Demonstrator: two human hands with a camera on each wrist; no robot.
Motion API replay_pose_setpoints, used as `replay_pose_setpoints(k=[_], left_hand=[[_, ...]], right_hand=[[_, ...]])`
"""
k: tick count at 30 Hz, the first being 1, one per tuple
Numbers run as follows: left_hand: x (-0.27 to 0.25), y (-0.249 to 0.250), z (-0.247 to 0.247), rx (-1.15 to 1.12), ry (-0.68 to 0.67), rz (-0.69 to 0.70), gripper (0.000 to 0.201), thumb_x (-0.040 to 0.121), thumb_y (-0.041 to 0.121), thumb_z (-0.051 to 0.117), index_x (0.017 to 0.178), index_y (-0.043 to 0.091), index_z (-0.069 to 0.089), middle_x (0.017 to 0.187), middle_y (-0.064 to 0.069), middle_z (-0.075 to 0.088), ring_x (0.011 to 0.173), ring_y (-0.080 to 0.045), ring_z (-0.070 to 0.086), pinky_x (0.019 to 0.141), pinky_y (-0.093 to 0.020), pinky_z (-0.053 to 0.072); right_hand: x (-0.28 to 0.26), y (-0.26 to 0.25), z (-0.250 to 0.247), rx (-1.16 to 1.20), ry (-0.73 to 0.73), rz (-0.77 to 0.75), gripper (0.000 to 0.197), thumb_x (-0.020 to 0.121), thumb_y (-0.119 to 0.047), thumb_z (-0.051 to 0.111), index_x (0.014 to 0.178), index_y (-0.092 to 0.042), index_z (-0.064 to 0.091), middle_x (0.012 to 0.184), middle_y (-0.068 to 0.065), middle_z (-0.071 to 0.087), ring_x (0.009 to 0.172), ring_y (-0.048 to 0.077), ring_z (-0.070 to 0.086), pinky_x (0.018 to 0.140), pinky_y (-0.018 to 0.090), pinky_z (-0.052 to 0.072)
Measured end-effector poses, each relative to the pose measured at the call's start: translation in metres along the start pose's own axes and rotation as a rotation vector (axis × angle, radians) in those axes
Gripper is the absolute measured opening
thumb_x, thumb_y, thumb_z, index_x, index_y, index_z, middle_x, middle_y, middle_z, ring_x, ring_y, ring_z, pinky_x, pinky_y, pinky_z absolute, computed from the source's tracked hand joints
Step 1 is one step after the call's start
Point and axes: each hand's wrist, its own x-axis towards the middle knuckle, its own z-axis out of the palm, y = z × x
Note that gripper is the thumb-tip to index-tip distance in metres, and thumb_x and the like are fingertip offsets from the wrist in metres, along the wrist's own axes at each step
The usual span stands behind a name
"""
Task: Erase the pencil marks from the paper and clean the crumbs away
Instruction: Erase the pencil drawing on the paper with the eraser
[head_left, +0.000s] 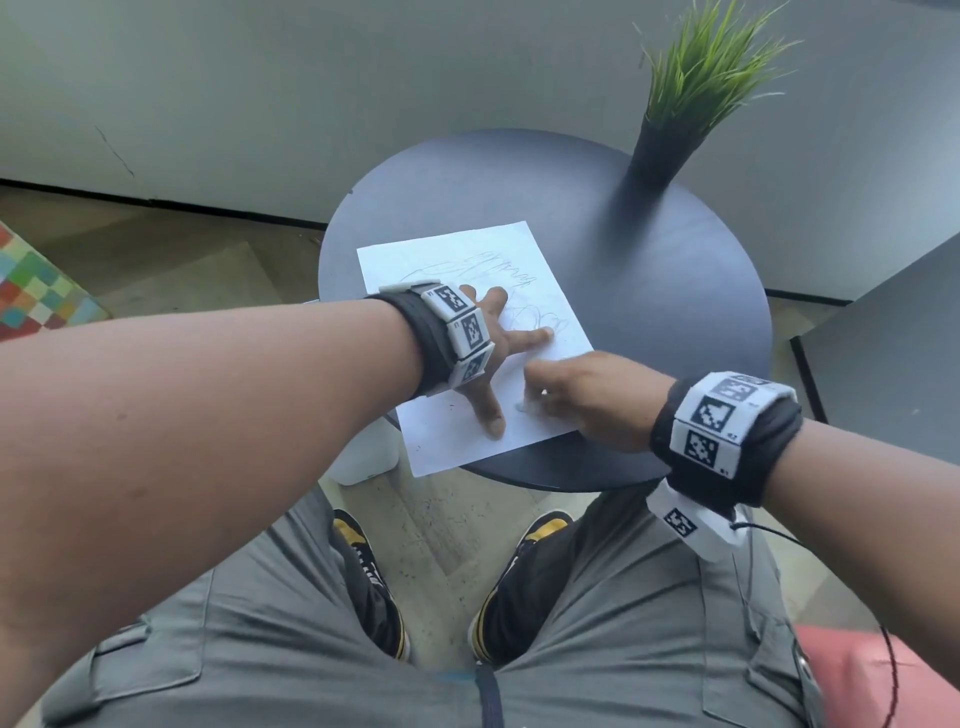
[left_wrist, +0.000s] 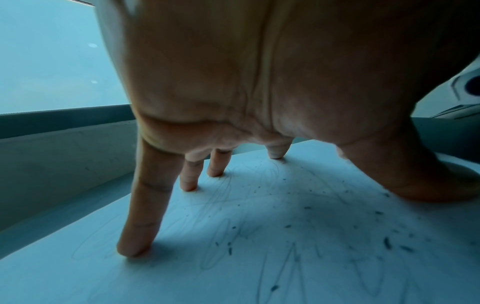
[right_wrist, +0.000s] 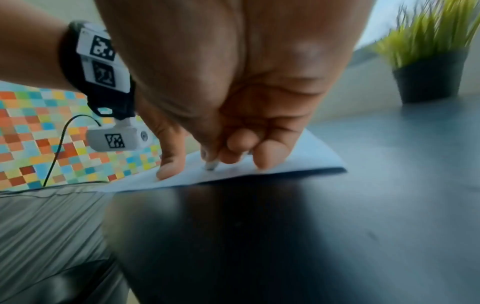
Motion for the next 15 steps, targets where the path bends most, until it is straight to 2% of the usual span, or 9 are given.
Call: replay_pose_setpoints(k=[2,4,6,8,9,11,13,15], left_hand=[[0.001,0.002,-0.001,0.000,-0.009,-0.003,0.129,0.047,0.087,0.071,0.145,0.063,-0.009,0.138,-0.013,0.020,0.123,-0.046,0.035,0.098,-0.061,0.041],[0.002,0.003,-0.003,0.005,-0.017,-0.014,0.130,0.047,0.087,0.071,0.144,0.064,-0.012,0.140,-0.013,0.018,0.125,-0.047,0.035,0.099,-0.062,0.039],[0.001,0.004,-0.004,0.015,-0.019,-0.014,0.131,0.046,0.087,0.072,0.143,0.065,-0.012,0.137,-0.013,0.019,0.124,-0.048,0.037,0.098,-0.062,0.041],[0.002,0.006,-0.005,0.033,-0.020,-0.010,0.132,0.046,0.086,0.073,0.144,0.063,-0.012,0.134,-0.013,0.021,0.121,-0.049,0.040,0.097,-0.061,0.042],[0.002,0.006,-0.005,0.041,-0.023,-0.009,0.132,0.046,0.086,0.073,0.145,0.062,-0.012,0.135,-0.014,0.021,0.121,-0.049,0.040,0.098,-0.060,0.042],[0.002,0.006,-0.005,0.035,-0.017,-0.011,0.131,0.048,0.085,0.073,0.145,0.062,-0.012,0.136,-0.013,0.021,0.124,-0.048,0.038,0.099,-0.061,0.041],[0.002,0.006,-0.005,0.035,-0.012,-0.018,0.130,0.048,0.085,0.073,0.145,0.063,-0.012,0.137,-0.013,0.019,0.126,-0.048,0.035,0.099,-0.062,0.040],[0.001,0.006,-0.005,0.036,-0.012,-0.013,0.131,0.049,0.084,0.073,0.145,0.062,-0.012,0.136,-0.013,0.020,0.126,-0.048,0.035,0.099,-0.062,0.040]], right_hand=[[0.003,0.014,-0.006,0.060,0.092,0.133,0.015,0.098,-0.029,0.046,0.111,-0.023,0.050,0.092,0.000,0.057,0.081,0.027,0.053,0.070,0.033,0.043],[0.004,0.026,-0.008,0.067,0.200,0.281,0.015,0.099,-0.035,0.041,0.104,-0.021,0.043,0.090,0.009,0.059,0.079,0.034,0.056,0.071,0.040,0.050],[0.003,0.018,-0.003,0.025,0.190,0.207,0.011,0.100,-0.031,0.041,0.105,-0.022,0.039,0.091,0.010,0.060,0.078,0.034,0.055,0.070,0.041,0.049],[-0.003,0.004,0.004,0.012,0.091,0.046,0.011,0.099,-0.028,0.046,0.109,-0.024,0.042,0.092,0.007,0.059,0.080,0.031,0.054,0.070,0.039,0.047],[-0.006,0.003,0.004,0.021,0.051,0.024,0.013,0.099,-0.031,0.047,0.109,-0.022,0.046,0.091,0.005,0.058,0.081,0.029,0.053,0.070,0.038,0.045],[-0.004,0.017,-0.005,0.081,0.100,0.178,0.021,0.099,-0.037,0.044,0.108,-0.019,0.048,0.090,0.005,0.056,0.081,0.031,0.053,0.069,0.036,0.044],[0.000,0.026,-0.007,0.081,0.189,0.331,0.020,0.100,-0.037,0.040,0.103,-0.017,0.042,0.090,0.009,0.058,0.079,0.033,0.054,0.068,0.038,0.045],[0.000,0.013,-0.001,0.022,0.188,0.264,0.015,0.101,-0.031,0.039,0.103,-0.016,0.037,0.089,0.007,0.056,0.074,0.030,0.049,0.065,0.037,0.041]])
